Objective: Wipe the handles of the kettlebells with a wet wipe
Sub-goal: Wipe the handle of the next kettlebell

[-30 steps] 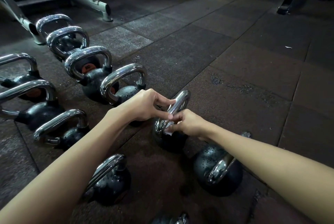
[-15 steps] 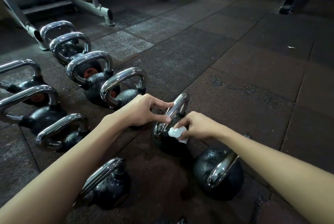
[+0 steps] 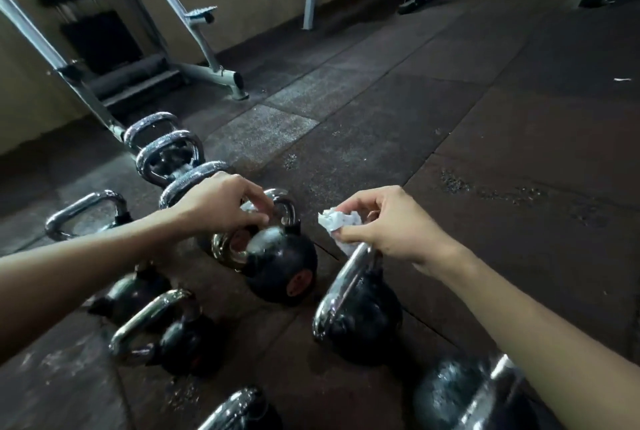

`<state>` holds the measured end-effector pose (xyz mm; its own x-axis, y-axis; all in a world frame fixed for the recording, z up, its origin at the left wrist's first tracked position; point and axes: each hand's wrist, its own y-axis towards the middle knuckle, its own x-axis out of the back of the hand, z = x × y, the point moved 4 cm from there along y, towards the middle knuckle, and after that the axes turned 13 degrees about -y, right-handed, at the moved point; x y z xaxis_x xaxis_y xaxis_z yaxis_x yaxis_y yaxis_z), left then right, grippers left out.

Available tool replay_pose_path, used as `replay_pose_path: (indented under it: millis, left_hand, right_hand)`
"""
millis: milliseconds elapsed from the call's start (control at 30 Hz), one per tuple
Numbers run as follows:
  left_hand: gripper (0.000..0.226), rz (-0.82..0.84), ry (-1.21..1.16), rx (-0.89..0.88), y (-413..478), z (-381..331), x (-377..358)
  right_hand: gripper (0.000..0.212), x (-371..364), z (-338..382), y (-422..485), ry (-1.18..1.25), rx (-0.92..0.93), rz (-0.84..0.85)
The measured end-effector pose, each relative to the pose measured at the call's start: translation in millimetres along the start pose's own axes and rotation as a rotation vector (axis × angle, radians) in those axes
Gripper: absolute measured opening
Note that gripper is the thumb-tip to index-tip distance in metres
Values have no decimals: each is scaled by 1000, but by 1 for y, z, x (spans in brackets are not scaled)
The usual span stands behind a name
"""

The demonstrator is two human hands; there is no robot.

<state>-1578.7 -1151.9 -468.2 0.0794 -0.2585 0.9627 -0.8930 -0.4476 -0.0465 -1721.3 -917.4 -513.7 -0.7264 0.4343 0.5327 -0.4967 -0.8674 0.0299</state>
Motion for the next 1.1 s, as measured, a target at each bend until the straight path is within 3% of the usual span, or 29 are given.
replay_pose_path:
  millis: [100,200,400,567,767,900,967,1100]
  left_hand:
    - [50,46,72,48,15,28,-1]
    - [63,-25,21,74,23,64,1]
    - [36,13,-261,140,22,105,-13]
    - [38,35,-402,136,28,113,-22]
    - [40,5,-408,48,26,118,-28]
    - [40,-3,-390,26,25,117,-28]
    - [39,3,-387,27,23,116,-26]
    - [39,19,-375,39,24,112,-23]
  right_hand:
    - [18,-24,17,39,-163,-16,-60]
    - [19,-42,33,84,-304,-54,-130]
    - [16,-65,49,148,-465,-100,-173]
    - [19,-93,63,157,-492,-87,-164]
    - [39,-124,74,146,-638,16,-96]
    - [32,-136,70,135,-676,107,-49]
    - [29,-132,65,137,-693,127,-89]
    - [21,-116,49,149,-554,-15,-269]
